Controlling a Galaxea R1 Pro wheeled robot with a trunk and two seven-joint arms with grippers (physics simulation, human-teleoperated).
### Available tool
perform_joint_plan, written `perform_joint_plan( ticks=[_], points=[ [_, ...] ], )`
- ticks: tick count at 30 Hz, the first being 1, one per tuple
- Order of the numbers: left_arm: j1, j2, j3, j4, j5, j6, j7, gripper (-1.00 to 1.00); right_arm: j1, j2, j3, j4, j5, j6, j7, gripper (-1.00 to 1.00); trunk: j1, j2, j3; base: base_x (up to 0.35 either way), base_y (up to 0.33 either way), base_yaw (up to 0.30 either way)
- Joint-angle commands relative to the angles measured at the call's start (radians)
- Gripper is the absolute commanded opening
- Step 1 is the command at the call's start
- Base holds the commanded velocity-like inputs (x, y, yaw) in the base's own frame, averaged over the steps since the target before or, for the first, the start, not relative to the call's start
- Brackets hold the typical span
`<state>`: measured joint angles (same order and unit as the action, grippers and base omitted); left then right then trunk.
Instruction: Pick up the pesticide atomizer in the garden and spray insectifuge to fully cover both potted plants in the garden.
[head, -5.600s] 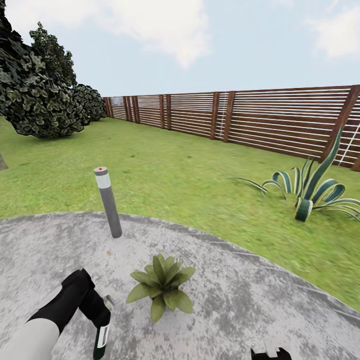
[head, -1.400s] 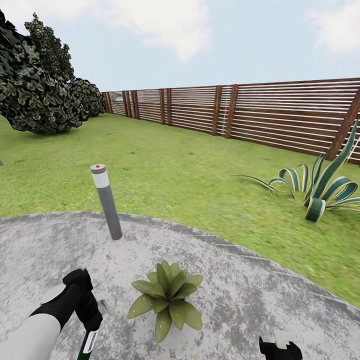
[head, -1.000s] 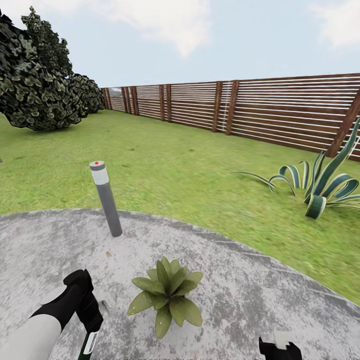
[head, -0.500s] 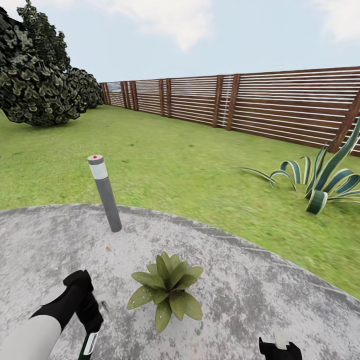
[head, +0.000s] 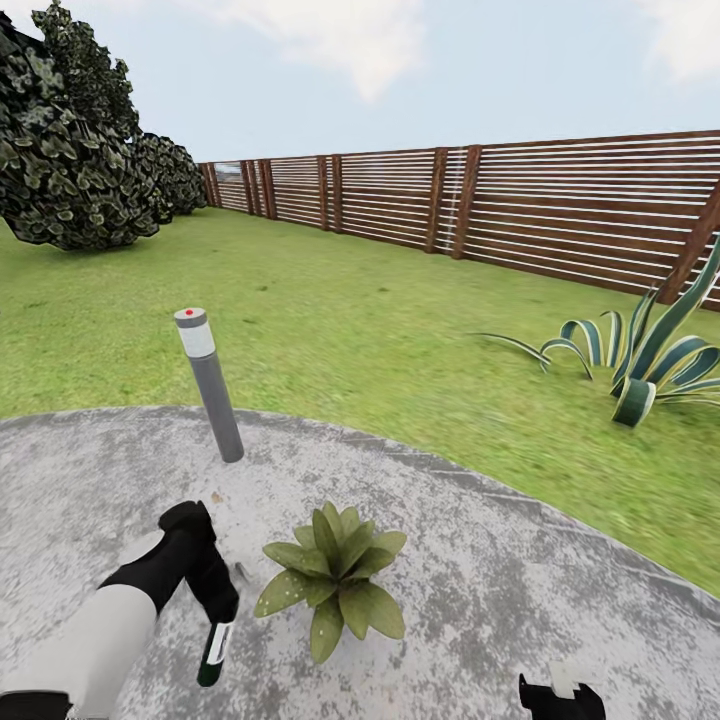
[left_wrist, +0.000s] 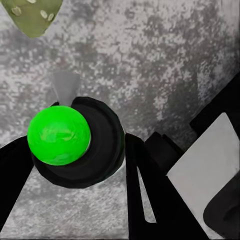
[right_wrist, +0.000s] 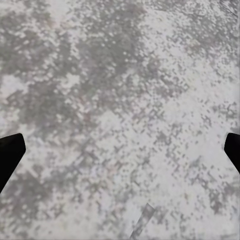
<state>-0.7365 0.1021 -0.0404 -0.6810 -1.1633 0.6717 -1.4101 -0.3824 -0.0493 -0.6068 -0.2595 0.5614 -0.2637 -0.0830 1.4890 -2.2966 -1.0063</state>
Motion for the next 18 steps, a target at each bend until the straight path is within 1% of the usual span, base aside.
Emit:
perform_joint_plan(
  ticks=[1,2,4,5,6,9,14,18],
  points=[
    [-0.003,0.003,-0.009,-0.001,-0.021,0.010,-0.028,-1.00,-0.001,0.000,-0.007,0.002,0.011,-0.005,-0.003,1.00,0.000,0.000,-0.001,0.000,0.000,0.000],
    [-0.004,0.005,-0.012,-0.001,-0.043,0.010,-0.043,-1.00,-0.001,0.000,-0.007,0.002,0.011,-0.005,-0.003,1.00,0.000,0.000,-0.001,0.000,0.000,0.000],
    [-0.003,0.008,-0.014,0.000,-0.117,0.007,-0.065,-1.00,-0.001,0.000,-0.007,0.002,0.011,-0.004,-0.003,1.00,0.000,0.000,-0.001,0.000,0.000,0.000],
    [-0.002,0.010,-0.013,0.000,-0.140,0.005,-0.069,-1.00,-0.001,0.000,-0.007,0.002,0.011,-0.003,-0.003,1.00,0.000,0.000,-0.001,0.000,0.000,0.000],
    [0.000,0.015,-0.012,0.001,-0.148,0.003,-0.071,-1.00,-0.001,0.000,-0.007,0.002,0.011,-0.003,-0.003,1.00,0.000,0.000,-0.001,0.000,0.000,0.000],
    [0.009,0.039,-0.010,0.001,-0.160,0.002,-0.073,-1.00,-0.001,0.000,-0.007,0.002,0.011,-0.003,-0.003,1.00,0.000,0.000,-0.001,0.010,0.006,0.000],
    [0.011,0.035,-0.005,0.001,-0.161,0.006,-0.073,-1.00,-0.001,0.000,-0.007,0.002,0.011,-0.002,-0.004,1.00,0.000,0.000,-0.001,0.167,0.145,0.000],
    [0.006,0.031,-0.012,0.001,-0.160,0.011,-0.074,-1.00,-0.001,0.000,-0.007,0.002,0.010,-0.002,-0.004,1.00,0.000,0.000,-0.001,0.034,0.029,0.000]
  ],
)
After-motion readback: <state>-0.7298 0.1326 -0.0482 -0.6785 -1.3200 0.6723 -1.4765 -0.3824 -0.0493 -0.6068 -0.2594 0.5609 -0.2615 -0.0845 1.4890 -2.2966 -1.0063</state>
